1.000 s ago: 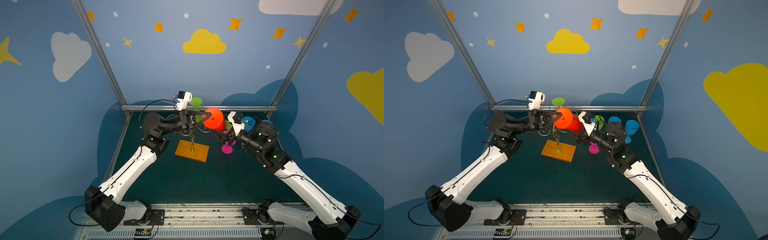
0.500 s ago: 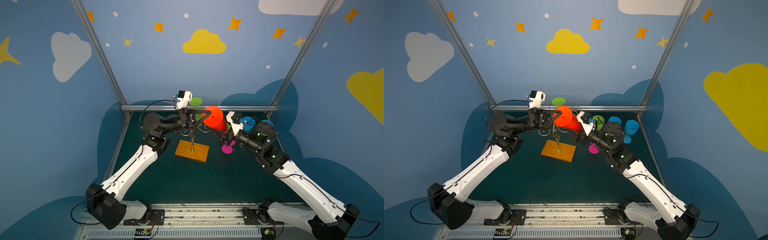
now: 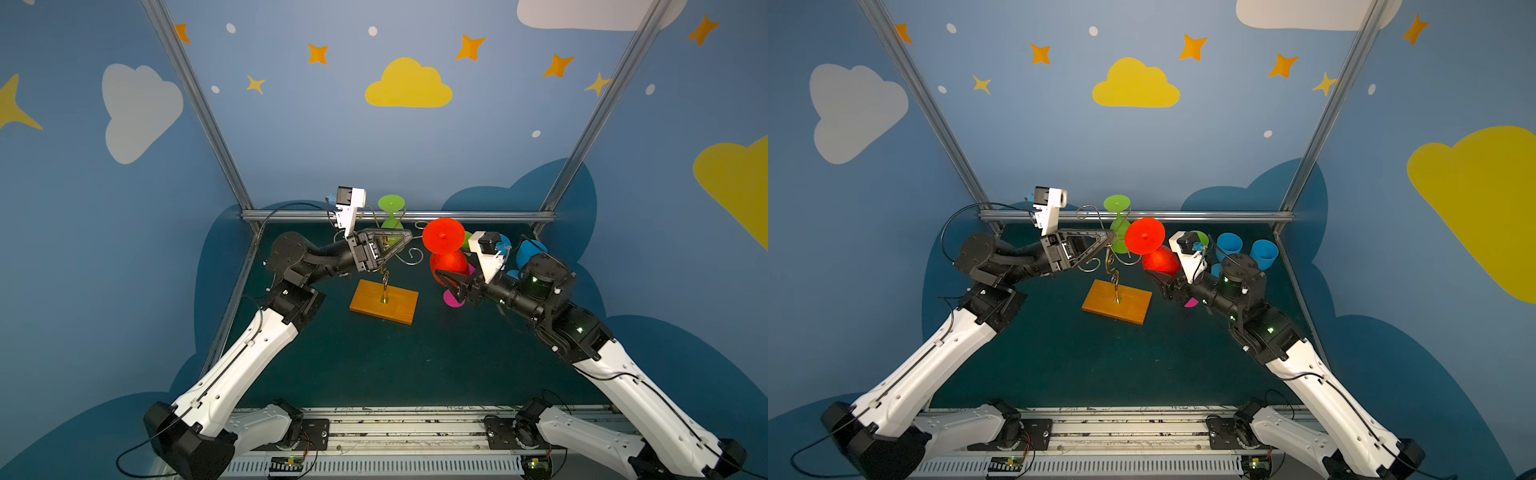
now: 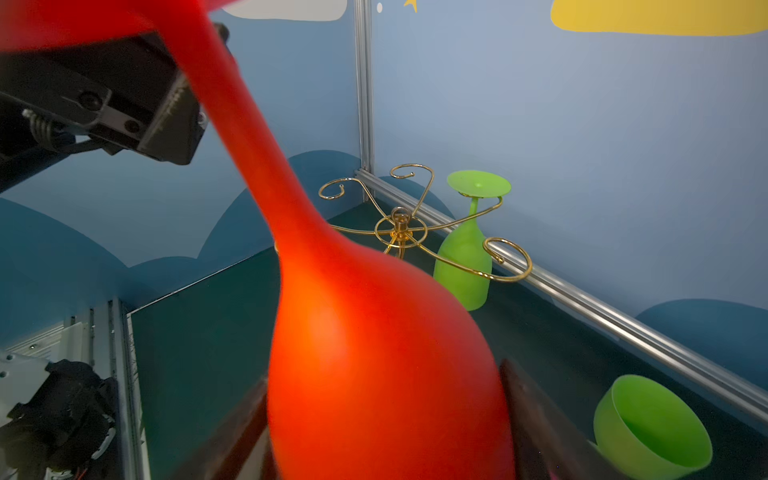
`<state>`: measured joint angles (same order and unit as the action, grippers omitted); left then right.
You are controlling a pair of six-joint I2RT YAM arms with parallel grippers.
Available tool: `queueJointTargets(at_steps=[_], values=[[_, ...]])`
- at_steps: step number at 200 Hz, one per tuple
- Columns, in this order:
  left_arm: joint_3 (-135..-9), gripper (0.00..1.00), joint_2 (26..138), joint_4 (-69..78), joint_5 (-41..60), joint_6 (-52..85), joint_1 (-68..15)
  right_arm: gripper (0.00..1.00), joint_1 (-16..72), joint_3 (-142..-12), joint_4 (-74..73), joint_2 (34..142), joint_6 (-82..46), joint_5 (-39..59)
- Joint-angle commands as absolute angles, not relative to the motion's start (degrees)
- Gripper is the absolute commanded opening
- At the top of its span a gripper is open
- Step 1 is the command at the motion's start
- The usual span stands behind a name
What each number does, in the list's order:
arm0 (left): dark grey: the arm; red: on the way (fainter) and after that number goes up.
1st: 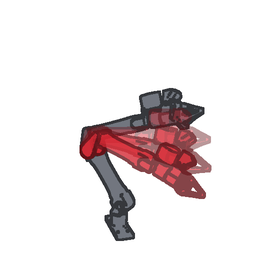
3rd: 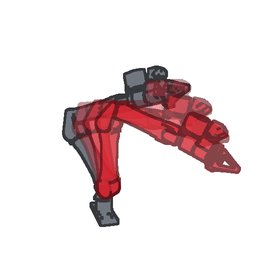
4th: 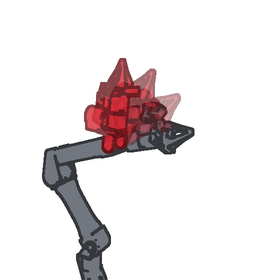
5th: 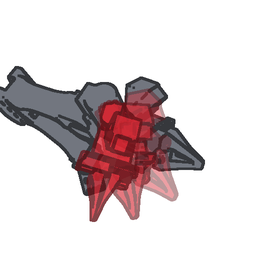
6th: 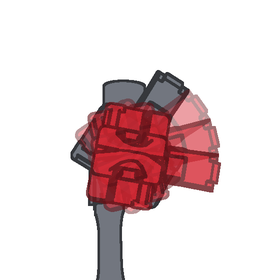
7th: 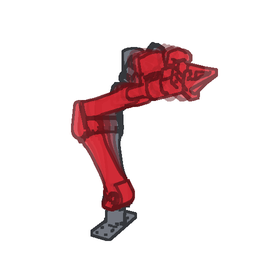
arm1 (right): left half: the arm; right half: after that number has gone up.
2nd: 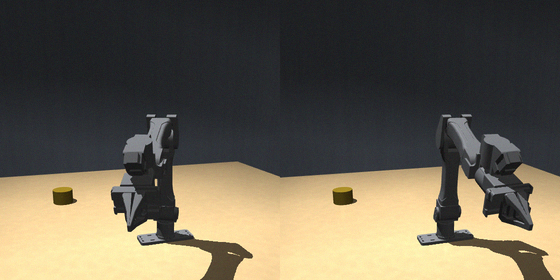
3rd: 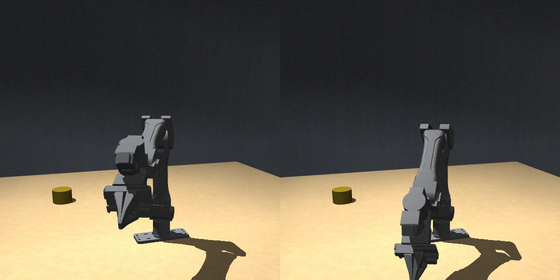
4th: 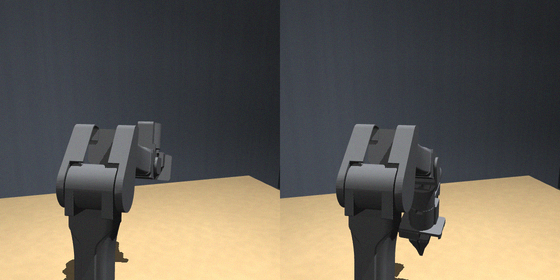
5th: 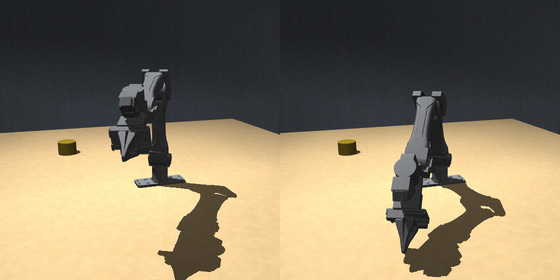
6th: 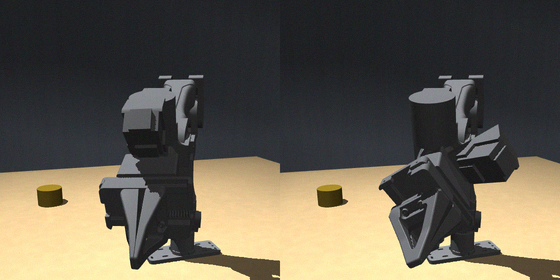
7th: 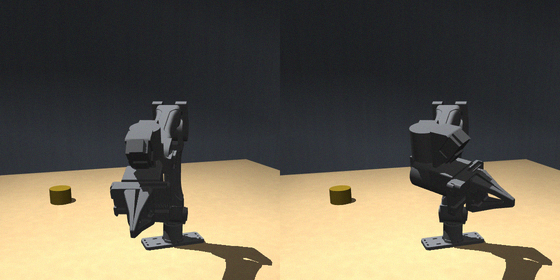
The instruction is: Take the wine glass off the wine glass rack
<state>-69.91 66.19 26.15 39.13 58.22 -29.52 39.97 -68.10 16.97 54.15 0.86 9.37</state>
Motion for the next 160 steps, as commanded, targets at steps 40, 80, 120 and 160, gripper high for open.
queueJointTargets(at_steps=[40, 80, 120, 160], values=[[-63.23, 0.66, 61.89, 22.41, 21.93, 0.98, -34.51, 0.32, 39.91, -79.99, 40.08, 54.05, -5.64, 7.58], [-62.11, 0.64, 63.58, 26.68, 20.31, -14.92, -36.76, 0.27, 40.07, -83.3, 45.31, 56.45, -7.24, 10.28], [-62.73, 0.63, 65.17, 28.63, 18.74, -22.92, -37.7, 0.25, 41.19, -83.67, 45.7, 58.55, -8.17, 12.56], [-63.1, 0.61, 66.2, 27.03, 22.96, -25.76, -38.06, 0.24, 43.48, -84.27, 45.13, 60.93, -8.22, 12.35]])
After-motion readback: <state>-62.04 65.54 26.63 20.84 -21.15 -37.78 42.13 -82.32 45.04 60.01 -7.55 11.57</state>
